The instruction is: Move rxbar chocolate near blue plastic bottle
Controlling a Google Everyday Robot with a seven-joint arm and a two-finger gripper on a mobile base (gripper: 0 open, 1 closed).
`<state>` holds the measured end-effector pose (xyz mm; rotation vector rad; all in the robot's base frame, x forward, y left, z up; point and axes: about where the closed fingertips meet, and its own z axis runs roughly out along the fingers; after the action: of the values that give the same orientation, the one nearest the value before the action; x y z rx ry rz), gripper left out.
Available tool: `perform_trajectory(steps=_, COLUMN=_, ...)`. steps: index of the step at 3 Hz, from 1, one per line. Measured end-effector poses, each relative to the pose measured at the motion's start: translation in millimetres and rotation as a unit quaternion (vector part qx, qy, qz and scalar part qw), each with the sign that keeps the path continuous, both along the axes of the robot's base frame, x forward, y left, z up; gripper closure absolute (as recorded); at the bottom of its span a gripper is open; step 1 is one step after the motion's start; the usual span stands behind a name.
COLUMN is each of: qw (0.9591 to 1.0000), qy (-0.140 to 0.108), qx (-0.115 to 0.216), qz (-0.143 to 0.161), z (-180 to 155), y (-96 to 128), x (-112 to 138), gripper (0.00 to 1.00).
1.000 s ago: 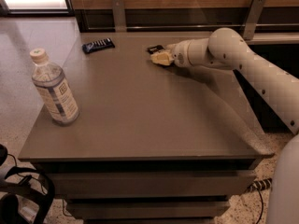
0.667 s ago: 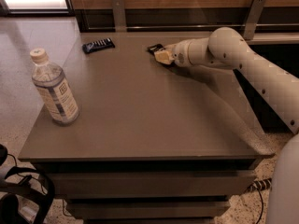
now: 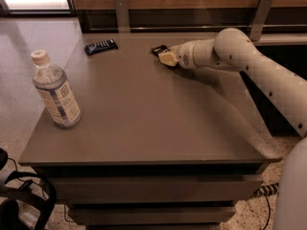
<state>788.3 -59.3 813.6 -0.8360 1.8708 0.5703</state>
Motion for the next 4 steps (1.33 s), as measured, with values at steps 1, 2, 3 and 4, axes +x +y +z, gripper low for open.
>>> perform_trajectory(steps=1, qw=1.0000, qy=0.000, qx=0.000, qz=0.000, z=0.2, y=0.0, x=0.0, gripper=1.00)
perform_trajectory(steps=2, qw=1.0000, qy=0.000, qx=0.000, qz=0.000, z=0.3, y=0.0, x=0.0, gripper=1.00)
perform_trajectory(steps=3, qw=1.0000, qy=0.000, qx=0.000, qz=0.000, z=0.4, y=-0.1, x=0.0, gripper=1.00)
perform_trajectory(steps=4, qw=1.0000, qy=-0.002, qx=-0.003, qz=0.001, z=4.3, y=-1.7, x=-1.1, gripper=1.00)
